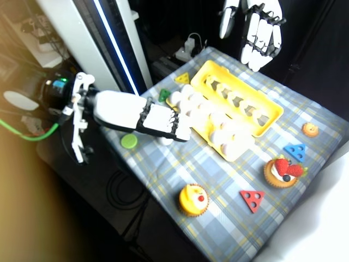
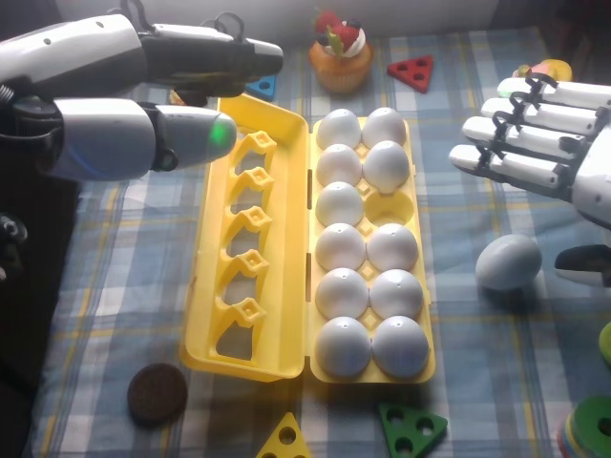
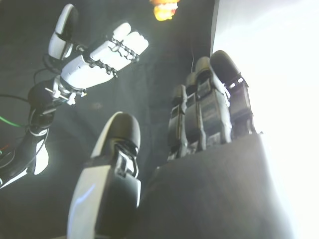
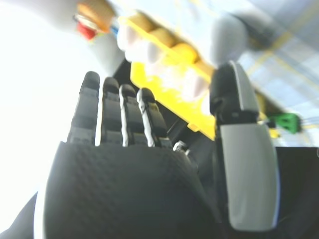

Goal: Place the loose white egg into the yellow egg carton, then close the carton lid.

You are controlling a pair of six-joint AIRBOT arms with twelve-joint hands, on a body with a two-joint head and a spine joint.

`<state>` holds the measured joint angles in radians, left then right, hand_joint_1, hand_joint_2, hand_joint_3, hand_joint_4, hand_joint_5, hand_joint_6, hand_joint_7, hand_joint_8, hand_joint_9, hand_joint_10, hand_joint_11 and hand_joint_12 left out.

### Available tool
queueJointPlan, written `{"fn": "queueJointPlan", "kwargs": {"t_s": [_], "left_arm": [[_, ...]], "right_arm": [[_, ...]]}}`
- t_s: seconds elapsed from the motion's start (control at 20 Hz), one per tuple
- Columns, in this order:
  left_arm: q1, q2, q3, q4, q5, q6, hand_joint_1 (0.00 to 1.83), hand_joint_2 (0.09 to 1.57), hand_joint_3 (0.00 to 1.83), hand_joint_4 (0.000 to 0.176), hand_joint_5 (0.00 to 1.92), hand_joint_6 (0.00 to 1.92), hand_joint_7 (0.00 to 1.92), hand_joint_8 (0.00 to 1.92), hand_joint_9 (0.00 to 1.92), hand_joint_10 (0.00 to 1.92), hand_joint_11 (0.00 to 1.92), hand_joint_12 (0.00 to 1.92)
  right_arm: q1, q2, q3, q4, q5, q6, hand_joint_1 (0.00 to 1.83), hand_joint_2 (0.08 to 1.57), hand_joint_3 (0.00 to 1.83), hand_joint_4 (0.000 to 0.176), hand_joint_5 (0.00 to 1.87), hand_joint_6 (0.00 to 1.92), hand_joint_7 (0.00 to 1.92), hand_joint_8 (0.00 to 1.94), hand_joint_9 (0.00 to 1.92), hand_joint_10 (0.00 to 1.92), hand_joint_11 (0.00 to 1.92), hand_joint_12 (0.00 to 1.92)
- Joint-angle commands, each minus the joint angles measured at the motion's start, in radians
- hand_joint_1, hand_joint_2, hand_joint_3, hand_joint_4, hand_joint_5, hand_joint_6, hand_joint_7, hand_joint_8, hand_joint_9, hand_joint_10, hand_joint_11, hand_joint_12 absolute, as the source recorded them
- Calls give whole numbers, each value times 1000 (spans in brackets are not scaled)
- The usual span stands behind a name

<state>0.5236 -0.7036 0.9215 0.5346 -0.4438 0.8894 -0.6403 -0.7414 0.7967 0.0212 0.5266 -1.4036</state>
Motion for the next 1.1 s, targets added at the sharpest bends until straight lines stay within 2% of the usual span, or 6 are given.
{"fn": "queueJointPlan", "kwargs": {"t_s": [0.0, 0.6, 0.85, 0.9, 0.95, 1.05], "left_arm": [[-10, 5, -1, -32, -107, -7, 352, 1474, 3, 0, 300, 1, 294, 3, 341, 6, 0, 1192], [-6, 4, -2, -34, -108, -6, 379, 1474, 1, 1, 290, 0, 286, 1, 335, 3, 0, 1218], [-6, 4, -2, -36, -112, -6, 362, 1480, 0, 0, 300, 12, 295, 9, 345, 19, 0, 1293], [-6, 3, -2, -36, -113, -6, 314, 1494, 4, 0, 273, 8, 262, 5, 309, 7, 0, 1221], [-5, 3, -2, -37, -114, -6, 311, 1495, 2, 0, 271, 7, 259, 4, 306, 6, 0, 1185], [-4, 3, -2, -41, -114, -6, 308, 1489, 0, 0, 272, 7, 269, 8, 328, 15, 0, 1178]], "right_arm": [[2, -7, -1, -14, 112, 5, 818, 1188, 0, 0, 0, 0, 0, 0, 0, 0, 23, 15], [-27, -95, 58, -14, 25, 43, 893, 1165, 0, 0, 5, 2, 85, 14, 149, 88, 0, 1262], [-35, -142, 96, 2, -26, 43, 981, 1169, 0, 0, 187, 70, 222, 18, 164, 259, 0, 1284], [-35, -155, 109, 7, -37, 43, 1106, 1185, 2, 0, 364, 326, 447, 416, 322, 898, 127, 1584], [-35, -169, 124, 17, -50, 43, 1150, 1264, 6, 0, 492, 1295, 735, 1183, 537, 1175, 384, 1670], [-35, -196, 152, 26, -59, 43, 1254, 1198, 0, 0, 700, 1221, 939, 1243, 897, 1318, 726, 1661]]}}
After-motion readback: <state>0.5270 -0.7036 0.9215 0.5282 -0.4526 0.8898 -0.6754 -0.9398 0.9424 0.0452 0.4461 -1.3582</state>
